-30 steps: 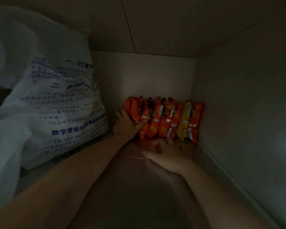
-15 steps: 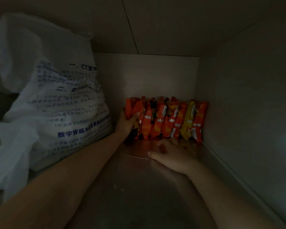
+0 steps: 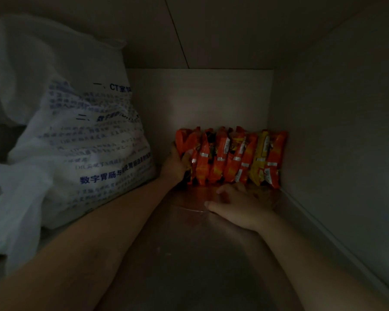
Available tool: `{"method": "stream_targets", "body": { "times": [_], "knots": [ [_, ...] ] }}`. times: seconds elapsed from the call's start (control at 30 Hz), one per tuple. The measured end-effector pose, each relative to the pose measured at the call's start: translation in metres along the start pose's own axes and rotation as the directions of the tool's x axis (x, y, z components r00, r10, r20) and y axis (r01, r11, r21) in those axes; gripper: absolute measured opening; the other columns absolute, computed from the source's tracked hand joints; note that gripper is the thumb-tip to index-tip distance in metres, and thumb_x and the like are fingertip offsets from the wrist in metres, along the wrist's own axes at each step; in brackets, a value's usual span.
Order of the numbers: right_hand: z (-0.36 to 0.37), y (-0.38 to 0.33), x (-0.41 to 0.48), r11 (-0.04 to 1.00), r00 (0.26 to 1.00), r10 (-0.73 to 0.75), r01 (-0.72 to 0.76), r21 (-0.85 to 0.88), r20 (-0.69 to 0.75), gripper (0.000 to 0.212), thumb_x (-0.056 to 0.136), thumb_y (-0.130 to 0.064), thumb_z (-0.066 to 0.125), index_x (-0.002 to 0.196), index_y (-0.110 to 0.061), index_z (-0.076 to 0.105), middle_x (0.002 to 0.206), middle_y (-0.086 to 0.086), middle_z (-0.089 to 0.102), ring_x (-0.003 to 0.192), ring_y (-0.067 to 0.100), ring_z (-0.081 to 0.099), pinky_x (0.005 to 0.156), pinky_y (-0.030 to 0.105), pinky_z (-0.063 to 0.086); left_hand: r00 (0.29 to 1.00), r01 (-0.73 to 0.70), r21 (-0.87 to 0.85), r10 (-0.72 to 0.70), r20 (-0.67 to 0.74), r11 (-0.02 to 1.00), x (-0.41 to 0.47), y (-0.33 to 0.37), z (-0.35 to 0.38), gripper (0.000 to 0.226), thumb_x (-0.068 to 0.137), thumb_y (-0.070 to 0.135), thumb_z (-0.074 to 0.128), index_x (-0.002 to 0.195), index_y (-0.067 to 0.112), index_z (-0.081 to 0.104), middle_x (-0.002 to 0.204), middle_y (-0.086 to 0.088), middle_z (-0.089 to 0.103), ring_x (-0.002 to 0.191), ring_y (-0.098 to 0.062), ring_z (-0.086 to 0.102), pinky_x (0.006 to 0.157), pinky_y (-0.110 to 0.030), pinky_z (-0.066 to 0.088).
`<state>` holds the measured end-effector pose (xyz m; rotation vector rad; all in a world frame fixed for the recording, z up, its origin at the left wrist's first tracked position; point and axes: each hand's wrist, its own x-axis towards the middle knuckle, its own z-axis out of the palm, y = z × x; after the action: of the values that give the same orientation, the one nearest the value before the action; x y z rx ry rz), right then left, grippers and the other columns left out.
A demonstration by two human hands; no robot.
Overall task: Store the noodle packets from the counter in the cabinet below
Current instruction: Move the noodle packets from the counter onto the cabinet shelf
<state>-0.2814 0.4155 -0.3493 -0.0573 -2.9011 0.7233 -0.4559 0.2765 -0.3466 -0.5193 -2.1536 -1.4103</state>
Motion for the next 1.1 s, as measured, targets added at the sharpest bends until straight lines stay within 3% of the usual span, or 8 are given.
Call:
{"method": "stream_targets", "body": {
  "times": [0.37, 0.47, 0.57, 0.63, 0.73, 0.83, 0.97, 1.1],
  "knots": [
    [0.0, 0.003, 0.001, 1.0, 0.999, -0.019, 0.019, 0.021, -0.03, 0.051, 0.083, -0.059, 0.053, 0.128, -0.035, 0.046, 0.14, -0.005, 0.03, 0.13, 0.019, 0.034, 0.095, 0.031, 0.031, 0.977, 0.192, -0.368, -0.214, -0.021, 0.91, -0.01, 0.013, -0.01, 0.062, 0.088, 0.041, 0.058, 0.136, 0.009, 0.035, 0.126, -0.003, 0.054, 0.115, -0.021, 0.054, 0.102, -0.038, 0.043],
    [-0.003, -0.001, -0.004, 0.998, 0.999, -0.026, 0.028, 0.049, -0.043, 0.048, 0.086, -0.055, 0.054, 0.127, -0.032, 0.05, 0.137, -0.004, 0.036, 0.126, 0.018, 0.039, 0.089, 0.027, 0.031, 0.968, 0.224, -0.154, -0.238, -0.077, 0.962, -0.031, 0.021, -0.021, 0.052, 0.088, 0.034, 0.061, 0.121, 0.0, 0.041, 0.115, -0.01, 0.057, 0.109, -0.026, 0.057, 0.092, -0.031, 0.046],
    [-0.008, -0.001, -0.008, 0.996, 0.997, -0.04, 0.045, 0.073, -0.072, 0.033, 0.088, -0.048, 0.055, 0.114, -0.028, 0.059, 0.119, -0.007, 0.053, 0.105, 0.011, 0.051, 0.082, 0.026, 0.038, 0.97, 0.206, 0.193, -0.226, 0.091, 0.959, -0.069, 0.037, -0.034, 0.059, 0.082, 0.037, 0.062, 0.124, 0.002, 0.04, 0.121, -0.013, 0.052, 0.112, -0.026, 0.055, 0.093, -0.03, 0.046],
    [-0.01, -0.006, -0.016, 0.996, 0.995, -0.061, 0.066, 0.059, -0.08, 0.022, 0.09, -0.041, 0.056, 0.105, -0.026, 0.063, 0.109, -0.005, 0.062, 0.098, 0.011, 0.057, 0.081, 0.027, 0.042, 0.949, 0.097, 0.343, -0.19, 0.25, 0.934, -0.1, 0.048, -0.052, 0.077, 0.069, 0.053, 0.055, 0.132, 0.011, 0.04, 0.131, -0.008, 0.05, 0.118, -0.021, 0.051, 0.103, -0.03, 0.043],
    [-0.012, -0.018, -0.031, 0.994, 0.991, -0.096, 0.092, -0.053, -0.093, 0.018, 0.092, -0.029, 0.056, 0.104, -0.019, 0.065, 0.105, -0.001, 0.063, 0.102, 0.017, 0.058, 0.08, 0.025, 0.04, 0.887, -0.069, 0.375, -0.116, 0.448, 0.924, -0.154, 0.084, -0.087, 0.049, 0.079, 0.036, 0.056, 0.122, 0.013, 0.051, 0.123, -0.008, 0.056, 0.112, -0.02, 0.055, 0.094, -0.026, 0.045],
    [-0.02, -0.046, -0.058, 0.971, 0.986, -0.121, 0.141, -0.192, 0.113, 0.014, 0.096, -0.026, 0.05, 0.087, -0.026, 0.061, 0.099, -0.001, 0.057, 0.099, 0.018, 0.054, 0.081, 0.026, 0.038, 0.831, -0.211, 0.424, -0.067, 0.552, 0.88, -0.21, 0.13, -0.147, 0.037, 0.086, 0.024, 0.055, 0.123, 0.019, 0.052, 0.121, -0.004, 0.058, 0.106, -0.015, 0.058, 0.092, -0.024, 0.046],
    [-0.026, -0.094, -0.098, 0.96, 0.928, -0.222, 0.262, -0.1, 0.299, 0.032, 0.095, -0.033, 0.052, 0.126, -0.025, 0.056, 0.122, -0.007, 0.054, 0.114, 0.011, 0.052, 0.099, 0.03, 0.042, 0.732, -0.476, 0.532, -0.02, 0.681, 0.701, -0.252, 0.166, -0.232, 0.031, 0.088, 0.032, 0.052, 0.118, 0.028, 0.054, 0.114, 0.008, 0.062, 0.101, -0.009, 0.059, 0.088, -0.033, 0.05],
    [-0.026, -0.154, -0.131, 0.891, 0.838, -0.401, 0.451, -0.057, 0.369, 0.027, 0.095, -0.031, 0.053, 0.121, -0.026, 0.06, 0.118, -0.007, 0.062, 0.104, 0.007, 0.057, 0.094, 0.027, 0.046, 0.608, -0.534, 0.498, -0.098, 0.788, 0.684, -0.257, 0.199, -0.302, 0.021, 0.089, 0.03, 0.054, 0.109, 0.031, 0.061, 0.103, 0.014, 0.065, 0.092, 0.001, 0.059, 0.082, -0.021, 0.049]
  ]
}}
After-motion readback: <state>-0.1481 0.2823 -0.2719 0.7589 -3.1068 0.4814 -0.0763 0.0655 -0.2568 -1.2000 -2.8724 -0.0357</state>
